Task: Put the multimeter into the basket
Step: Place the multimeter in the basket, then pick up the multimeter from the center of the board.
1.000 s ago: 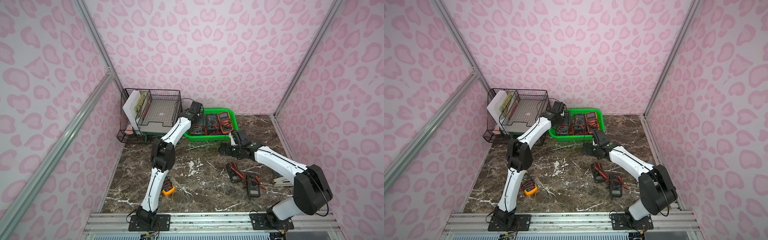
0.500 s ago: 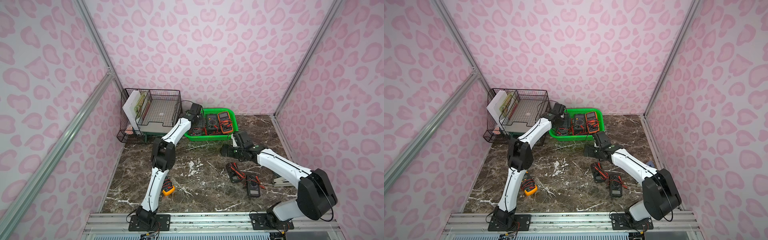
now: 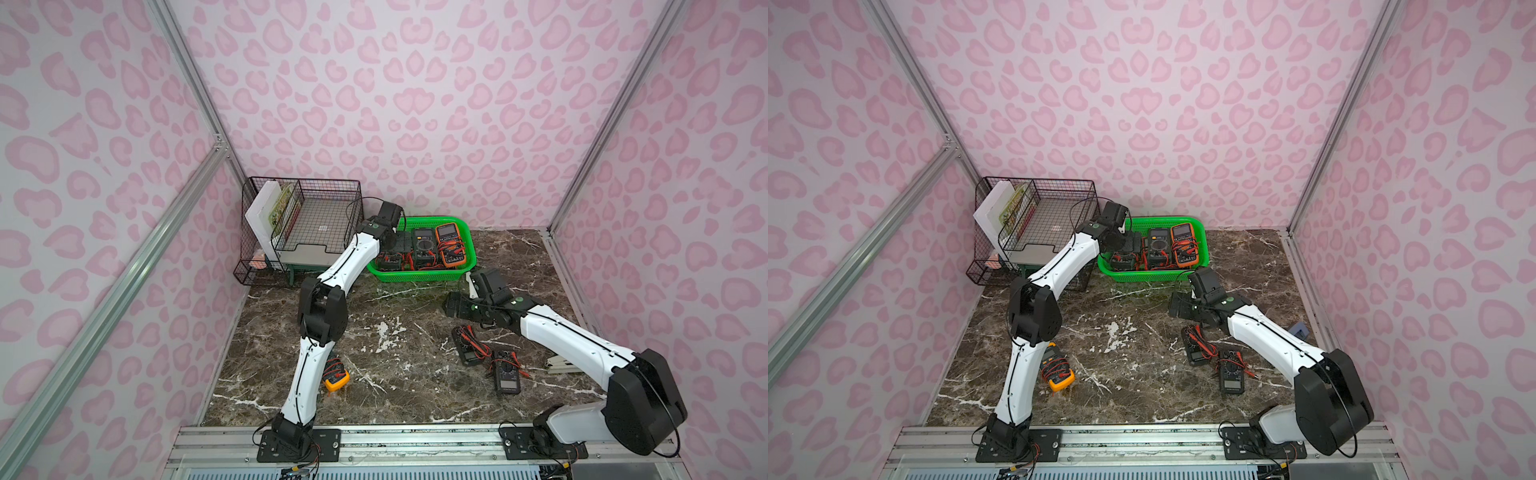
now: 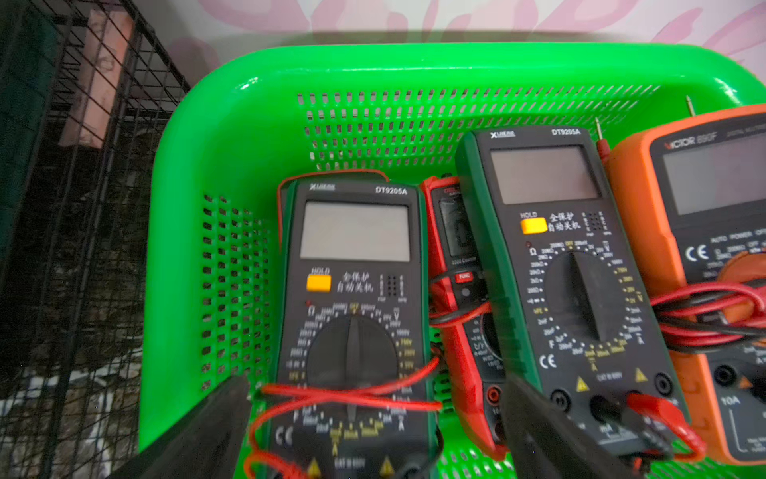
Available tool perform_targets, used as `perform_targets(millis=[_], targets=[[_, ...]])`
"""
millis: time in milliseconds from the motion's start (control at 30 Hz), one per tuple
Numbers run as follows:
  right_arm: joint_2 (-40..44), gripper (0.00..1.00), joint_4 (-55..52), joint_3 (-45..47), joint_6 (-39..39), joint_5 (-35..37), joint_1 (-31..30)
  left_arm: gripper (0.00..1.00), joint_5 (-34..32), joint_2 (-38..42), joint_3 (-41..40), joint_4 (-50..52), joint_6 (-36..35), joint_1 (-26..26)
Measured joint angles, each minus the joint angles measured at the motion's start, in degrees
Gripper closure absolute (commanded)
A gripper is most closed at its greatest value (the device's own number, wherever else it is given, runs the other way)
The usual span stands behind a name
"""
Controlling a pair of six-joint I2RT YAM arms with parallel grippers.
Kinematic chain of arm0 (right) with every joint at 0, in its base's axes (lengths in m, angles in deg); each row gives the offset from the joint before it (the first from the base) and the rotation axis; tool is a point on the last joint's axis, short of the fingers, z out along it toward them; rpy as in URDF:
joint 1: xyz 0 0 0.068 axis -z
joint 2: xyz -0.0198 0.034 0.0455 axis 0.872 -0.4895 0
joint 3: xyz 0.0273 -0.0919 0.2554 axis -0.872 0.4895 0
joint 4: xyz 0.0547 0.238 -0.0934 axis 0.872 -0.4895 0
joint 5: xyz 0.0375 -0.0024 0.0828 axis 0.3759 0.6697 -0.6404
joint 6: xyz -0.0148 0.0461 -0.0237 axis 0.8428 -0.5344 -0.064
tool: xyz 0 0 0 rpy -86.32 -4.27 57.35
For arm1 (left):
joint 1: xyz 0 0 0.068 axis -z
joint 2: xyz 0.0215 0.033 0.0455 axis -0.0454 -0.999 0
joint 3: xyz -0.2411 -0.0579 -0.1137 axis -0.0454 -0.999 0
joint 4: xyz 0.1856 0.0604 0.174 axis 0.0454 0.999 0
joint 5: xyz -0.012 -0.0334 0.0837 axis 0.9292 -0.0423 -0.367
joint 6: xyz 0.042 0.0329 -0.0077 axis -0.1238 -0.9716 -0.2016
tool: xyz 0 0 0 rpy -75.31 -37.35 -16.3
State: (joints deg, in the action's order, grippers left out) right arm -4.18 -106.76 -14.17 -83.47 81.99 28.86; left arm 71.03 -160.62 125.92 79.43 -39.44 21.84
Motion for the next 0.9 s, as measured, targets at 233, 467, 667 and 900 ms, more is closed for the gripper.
perform_targets(millis=[233,467,667,900], targets=[[1.9,0.01,1.1,1.8,-0.1,0.4,-0.5,0.01,1.3,3.8,-0.2,3.4,0.0,0.0],[2.9,0.01,2.1,3.9,-0.6,1.1,-0.6,0.01,4.7,9.3,-4.1,8.3,1.6,0.1],[2.6,0.01,1.1,4.6,-2.2,1.6,-0.6,0.01,9.9,16.8,-16.5,10.5,6.4,0.7],[2.3,0.01,-3.5,3.7,-4.0,2.7,-0.7,0.01,14.3,26.4,-30.8,9.3,9.8,1.9]])
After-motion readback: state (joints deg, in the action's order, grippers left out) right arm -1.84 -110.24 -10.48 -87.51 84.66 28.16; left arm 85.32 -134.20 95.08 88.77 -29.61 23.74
